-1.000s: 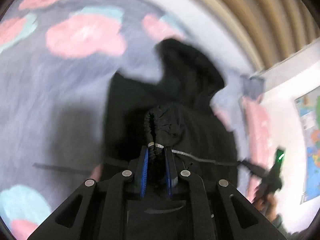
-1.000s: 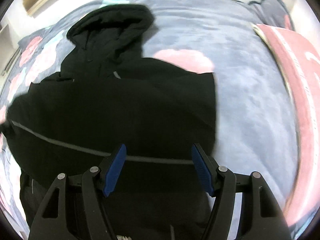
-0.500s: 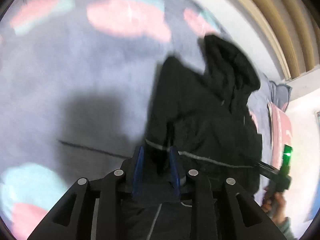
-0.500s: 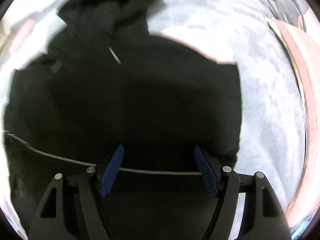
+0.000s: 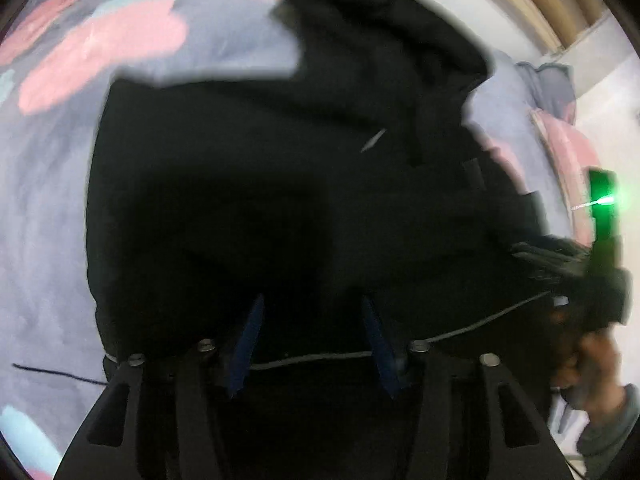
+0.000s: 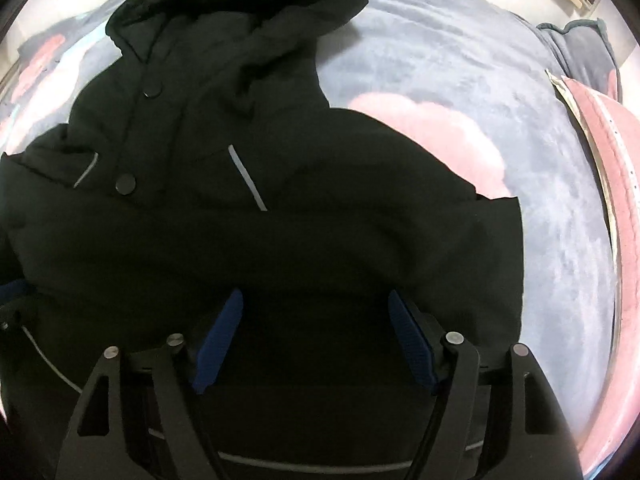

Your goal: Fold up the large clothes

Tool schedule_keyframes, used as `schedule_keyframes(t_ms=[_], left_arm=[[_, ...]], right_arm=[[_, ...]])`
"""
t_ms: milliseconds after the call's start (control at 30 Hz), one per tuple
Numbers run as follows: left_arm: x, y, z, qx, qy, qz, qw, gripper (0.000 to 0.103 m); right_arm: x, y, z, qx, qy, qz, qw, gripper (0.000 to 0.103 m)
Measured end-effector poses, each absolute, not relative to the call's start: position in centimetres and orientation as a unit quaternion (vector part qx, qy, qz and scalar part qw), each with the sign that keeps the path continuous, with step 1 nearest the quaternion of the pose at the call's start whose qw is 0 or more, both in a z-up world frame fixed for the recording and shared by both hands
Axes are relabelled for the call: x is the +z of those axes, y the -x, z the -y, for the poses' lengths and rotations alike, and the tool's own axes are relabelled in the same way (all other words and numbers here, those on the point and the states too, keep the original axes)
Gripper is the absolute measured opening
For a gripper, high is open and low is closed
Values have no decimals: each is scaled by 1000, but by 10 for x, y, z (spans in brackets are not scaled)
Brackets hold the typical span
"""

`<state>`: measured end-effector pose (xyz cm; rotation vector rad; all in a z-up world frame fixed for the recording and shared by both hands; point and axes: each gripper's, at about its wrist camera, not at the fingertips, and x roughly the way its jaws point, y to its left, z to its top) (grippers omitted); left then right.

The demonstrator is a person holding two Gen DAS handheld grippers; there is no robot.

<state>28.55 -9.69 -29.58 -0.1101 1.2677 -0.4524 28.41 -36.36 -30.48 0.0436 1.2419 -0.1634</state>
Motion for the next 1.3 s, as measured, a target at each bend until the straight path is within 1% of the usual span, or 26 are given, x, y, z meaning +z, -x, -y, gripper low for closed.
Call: schedule_keyframes(t_ms=[100,167,267,333,400,467,533,600,667,733,833,900,1000,1133,1233,1300], left_arm=[[-299,-291,82,-217,90,-585,776,45],[-294,-294,82,-219,90,-590,772,45],[-266,-280,73,-229,82,-576,780,45],[-243,-267,66,-244,80,-559,788,45],[-228,-256,59,-255,81,-549,792,48],[-225,-246,51,-254,78,-549,793,52],[-229,-240,49,-246,69,-552,794,52],[-254,-242,44,-216,67,-577,785,52],[-283,-243,38,-206,94,-606,762,51],[-293,-247,35,-206,112,-610,757,51],[-277,-249,43,-222,78,-610,757,51],[-254,-247,48,-254,43,-592,764,52],[-215,-252,47,-283,26,-552,784,52],[-176,-304,52,-282,35,-503,816,52],[-165,-355,61,-259,32,-479,838,52],[-164,-393,68,-249,41,-469,846,52]], right_arm=[[-306,-286,367,-70,-24,-587,806,78],[-300,-284,370,-67,-27,-591,803,78],[-280,-273,372,-50,-32,-586,808,67],[-258,-248,371,-33,-35,-567,822,67],[-246,-222,368,-26,-29,-560,828,67],[-247,-201,366,-28,-28,-568,822,67],[-256,-188,362,-33,-25,-580,813,67],[-276,-179,359,-42,-23,-602,797,67],[-289,-172,359,-41,-13,-612,789,67],[-291,-177,354,-38,7,-623,781,67],[-278,-187,359,-23,9,-632,775,66],[-260,-191,369,-17,-4,-624,781,66],[-226,-208,386,-10,-32,-592,805,66],[-189,-262,398,-13,-44,-542,839,66],[-175,-317,405,-30,-48,-503,862,66],[-171,-353,411,-36,-67,-491,868,66]])
